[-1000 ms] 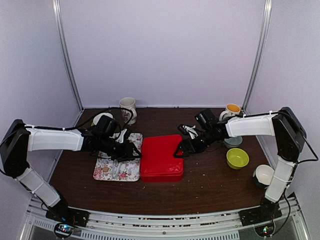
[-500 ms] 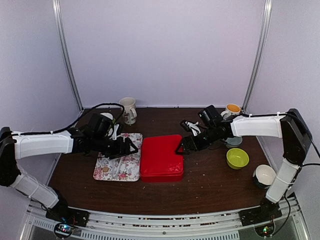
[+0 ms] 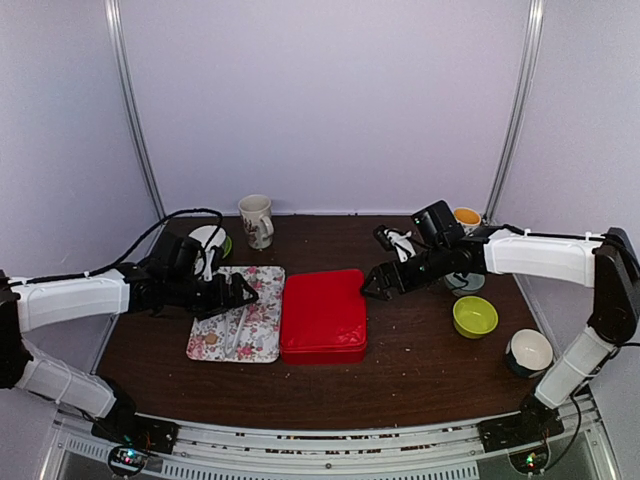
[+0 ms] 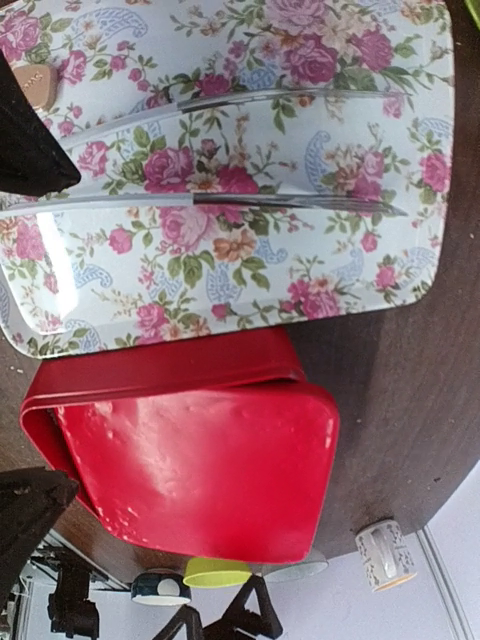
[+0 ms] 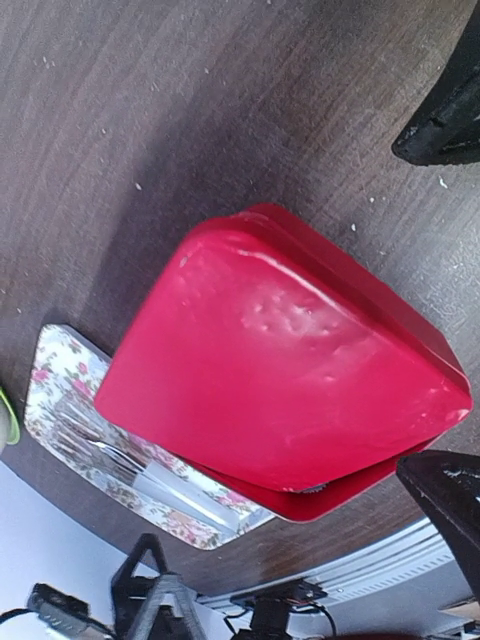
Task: Pack the chocolate
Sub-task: Place the box lid on the packing box, then press the box lid onto the packing box.
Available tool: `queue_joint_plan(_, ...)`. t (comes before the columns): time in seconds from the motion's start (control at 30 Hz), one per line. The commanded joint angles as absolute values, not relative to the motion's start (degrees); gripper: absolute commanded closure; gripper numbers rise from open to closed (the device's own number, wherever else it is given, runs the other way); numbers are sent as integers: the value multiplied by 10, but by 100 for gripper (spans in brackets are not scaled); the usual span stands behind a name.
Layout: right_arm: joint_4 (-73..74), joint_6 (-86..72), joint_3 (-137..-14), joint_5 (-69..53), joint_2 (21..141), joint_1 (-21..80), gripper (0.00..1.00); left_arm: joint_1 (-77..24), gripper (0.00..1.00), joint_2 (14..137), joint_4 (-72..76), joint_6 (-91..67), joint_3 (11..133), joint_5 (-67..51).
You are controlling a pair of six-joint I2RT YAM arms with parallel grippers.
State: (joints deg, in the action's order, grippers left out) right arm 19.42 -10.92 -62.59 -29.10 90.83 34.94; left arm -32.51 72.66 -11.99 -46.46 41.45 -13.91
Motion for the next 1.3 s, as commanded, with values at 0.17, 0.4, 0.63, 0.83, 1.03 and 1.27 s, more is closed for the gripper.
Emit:
queue_joint_plan(0.17,88,-227,-538,-184,817,326,0,-321,2,680,-127,-421,404,-97)
queue_joint_plan(0.4,80,-277,-518,-151,797,318,0,-321,2,639,-154,-375,399,-52)
queue_joint_plan(0.63,89,-285,-523,-138,819,319,2,-321,2,648,-194,-348,411,17)
queue_joint_plan(0.83,146,-271,-580,-134,879,335,13,-320,2,658,-185,-376,414,-20)
queue_joint_plan(1.03,175,-259,-612,-84,915,353,26,-324,4,683,-129,-359,407,-104)
queue_joint_plan(1.27,192,-245,-632,-52,948,370,33,-354,4,730,-100,-354,430,-125)
